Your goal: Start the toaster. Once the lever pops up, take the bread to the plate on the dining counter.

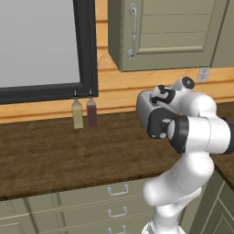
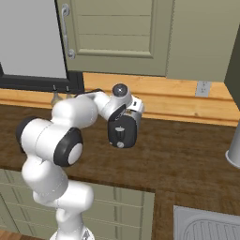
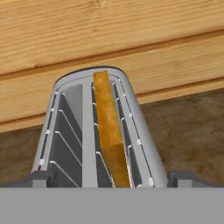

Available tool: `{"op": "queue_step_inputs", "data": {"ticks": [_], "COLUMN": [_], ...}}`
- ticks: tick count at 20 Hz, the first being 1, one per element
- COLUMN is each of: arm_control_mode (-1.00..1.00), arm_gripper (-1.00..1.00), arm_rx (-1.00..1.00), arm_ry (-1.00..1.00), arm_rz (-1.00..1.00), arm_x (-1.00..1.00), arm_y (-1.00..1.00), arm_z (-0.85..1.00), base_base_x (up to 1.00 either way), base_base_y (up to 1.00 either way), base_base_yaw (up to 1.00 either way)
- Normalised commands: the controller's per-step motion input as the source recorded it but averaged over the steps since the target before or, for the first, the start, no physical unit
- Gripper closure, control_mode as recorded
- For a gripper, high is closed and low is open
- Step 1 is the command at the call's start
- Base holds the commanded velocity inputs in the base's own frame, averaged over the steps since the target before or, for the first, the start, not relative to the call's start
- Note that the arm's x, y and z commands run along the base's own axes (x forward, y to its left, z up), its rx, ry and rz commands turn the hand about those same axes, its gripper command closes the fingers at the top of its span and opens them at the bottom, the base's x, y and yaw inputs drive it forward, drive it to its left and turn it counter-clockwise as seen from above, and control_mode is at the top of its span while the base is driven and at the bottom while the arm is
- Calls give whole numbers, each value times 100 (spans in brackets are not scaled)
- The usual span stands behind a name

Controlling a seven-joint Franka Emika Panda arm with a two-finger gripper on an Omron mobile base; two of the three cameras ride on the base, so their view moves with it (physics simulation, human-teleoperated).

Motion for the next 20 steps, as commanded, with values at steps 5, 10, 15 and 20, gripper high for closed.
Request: {"op": "queue_step_inputs", "data": {"ticks": [5,10,15,20], "arm_control_mode": [-100,-100,-100,-100], "arm_gripper": [-100,-100,-100,-100], "arm_rx": [0,0,0,0], "arm_ry": [1,1,0,0], "arm_rz": [0,0,0,0], "arm_x": [27,25,24,22], "arm_y": [5,0,0,0], "arm_z": [-10,-7,-2,-10], "base_base_x": [0,0,0,0], "base_base_y": [0,0,0,0], "base_base_yaw": [0,0,0,0]}}
